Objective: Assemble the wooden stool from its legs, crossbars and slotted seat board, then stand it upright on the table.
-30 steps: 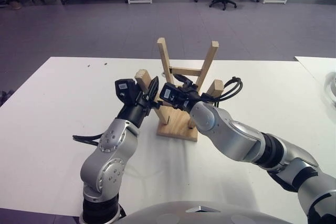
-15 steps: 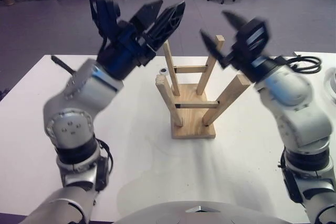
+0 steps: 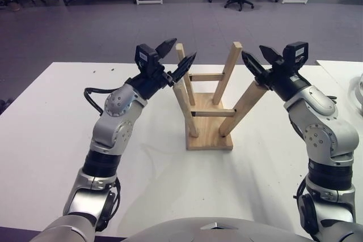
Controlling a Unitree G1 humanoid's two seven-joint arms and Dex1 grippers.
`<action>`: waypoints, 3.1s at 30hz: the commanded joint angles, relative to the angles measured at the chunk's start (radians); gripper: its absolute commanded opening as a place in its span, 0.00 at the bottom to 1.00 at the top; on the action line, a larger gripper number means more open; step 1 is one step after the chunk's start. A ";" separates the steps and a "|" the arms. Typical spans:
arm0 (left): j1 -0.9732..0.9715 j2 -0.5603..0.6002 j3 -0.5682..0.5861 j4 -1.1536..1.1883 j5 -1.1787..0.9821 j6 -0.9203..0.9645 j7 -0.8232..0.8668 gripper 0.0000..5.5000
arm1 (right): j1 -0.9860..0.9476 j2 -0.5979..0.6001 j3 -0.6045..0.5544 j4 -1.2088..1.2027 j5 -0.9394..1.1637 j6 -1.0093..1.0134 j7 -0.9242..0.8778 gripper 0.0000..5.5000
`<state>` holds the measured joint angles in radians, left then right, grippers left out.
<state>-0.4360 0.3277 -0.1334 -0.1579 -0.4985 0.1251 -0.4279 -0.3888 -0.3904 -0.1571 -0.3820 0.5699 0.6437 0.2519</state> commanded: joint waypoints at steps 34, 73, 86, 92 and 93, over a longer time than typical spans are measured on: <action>0.248 0.275 0.271 0.309 -0.004 0.175 -0.266 0.63 | 0.333 0.028 0.335 0.174 0.122 -0.115 0.553 0.56; 0.688 0.186 -0.050 -0.163 0.432 0.313 -0.094 0.63 | 0.496 0.033 0.217 0.414 -0.360 -0.505 0.335 0.56; 0.551 0.278 0.136 -0.651 0.012 0.613 -0.302 0.63 | 0.498 -0.154 0.056 -0.348 0.063 0.189 0.362 0.56; 0.521 0.339 0.275 -0.662 -0.147 0.664 -0.350 0.63 | 0.471 -0.208 -0.047 -0.410 0.158 0.287 0.363 0.56; 0.555 0.359 0.255 -0.656 -0.118 0.651 -0.361 0.63 | 0.483 -0.213 -0.029 -0.402 0.132 0.277 0.371 0.56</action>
<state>0.1272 0.6812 0.2032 -0.7330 -0.5076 0.8204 -0.6735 0.1312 -0.6206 -0.2853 -0.6819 0.5610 0.9373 0.5219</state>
